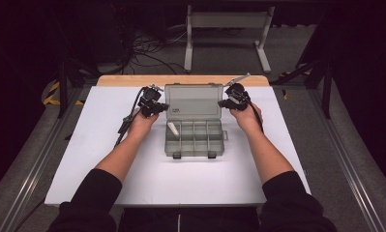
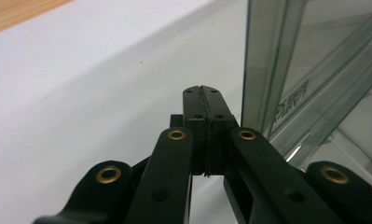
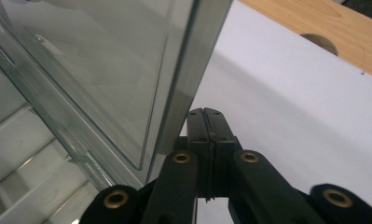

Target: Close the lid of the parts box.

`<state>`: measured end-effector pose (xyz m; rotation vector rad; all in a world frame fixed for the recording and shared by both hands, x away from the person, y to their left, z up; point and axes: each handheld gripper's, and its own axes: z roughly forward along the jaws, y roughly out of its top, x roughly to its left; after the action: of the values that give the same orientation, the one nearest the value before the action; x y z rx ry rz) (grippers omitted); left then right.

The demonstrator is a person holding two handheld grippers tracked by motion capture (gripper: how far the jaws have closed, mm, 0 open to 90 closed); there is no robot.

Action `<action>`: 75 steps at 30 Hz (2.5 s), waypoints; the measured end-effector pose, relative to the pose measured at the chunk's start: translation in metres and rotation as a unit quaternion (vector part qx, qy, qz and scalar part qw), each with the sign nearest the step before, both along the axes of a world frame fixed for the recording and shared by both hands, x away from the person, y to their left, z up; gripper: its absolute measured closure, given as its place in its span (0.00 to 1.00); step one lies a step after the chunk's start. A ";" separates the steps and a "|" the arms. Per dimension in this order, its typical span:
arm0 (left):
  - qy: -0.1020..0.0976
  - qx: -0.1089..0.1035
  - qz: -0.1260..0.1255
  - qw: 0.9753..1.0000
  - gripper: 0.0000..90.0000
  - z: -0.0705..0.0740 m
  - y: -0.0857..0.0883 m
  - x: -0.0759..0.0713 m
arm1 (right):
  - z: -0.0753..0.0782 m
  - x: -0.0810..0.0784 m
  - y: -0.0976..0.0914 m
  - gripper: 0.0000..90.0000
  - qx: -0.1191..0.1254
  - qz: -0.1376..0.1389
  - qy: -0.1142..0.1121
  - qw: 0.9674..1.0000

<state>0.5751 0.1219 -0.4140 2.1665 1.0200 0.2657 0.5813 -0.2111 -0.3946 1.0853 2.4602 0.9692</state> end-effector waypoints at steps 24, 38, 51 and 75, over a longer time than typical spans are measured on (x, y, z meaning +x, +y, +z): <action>-0.010 -0.016 -0.022 1.000 1.00 0.019 0.010 -0.022 | 0.029 -0.027 -0.007 1.00 0.033 0.028 -0.024 0.999; -0.012 -0.026 -0.043 0.999 1.00 0.026 0.015 -0.042 | 0.037 -0.054 -0.009 1.00 0.039 0.056 -0.028 0.997; -0.012 -0.024 -0.070 0.997 1.00 0.036 0.014 -0.064 | 0.042 -0.081 -0.007 1.00 0.039 0.085 -0.027 0.995; 0.035 0.018 -0.147 0.988 0.97 0.031 0.004 -0.099 | 0.022 -0.116 0.003 1.00 -0.015 0.135 0.027 0.990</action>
<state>0.4762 0.1258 -0.3835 2.3370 0.7239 0.0708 0.4650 -0.2086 -0.3724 0.7934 2.7071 0.9844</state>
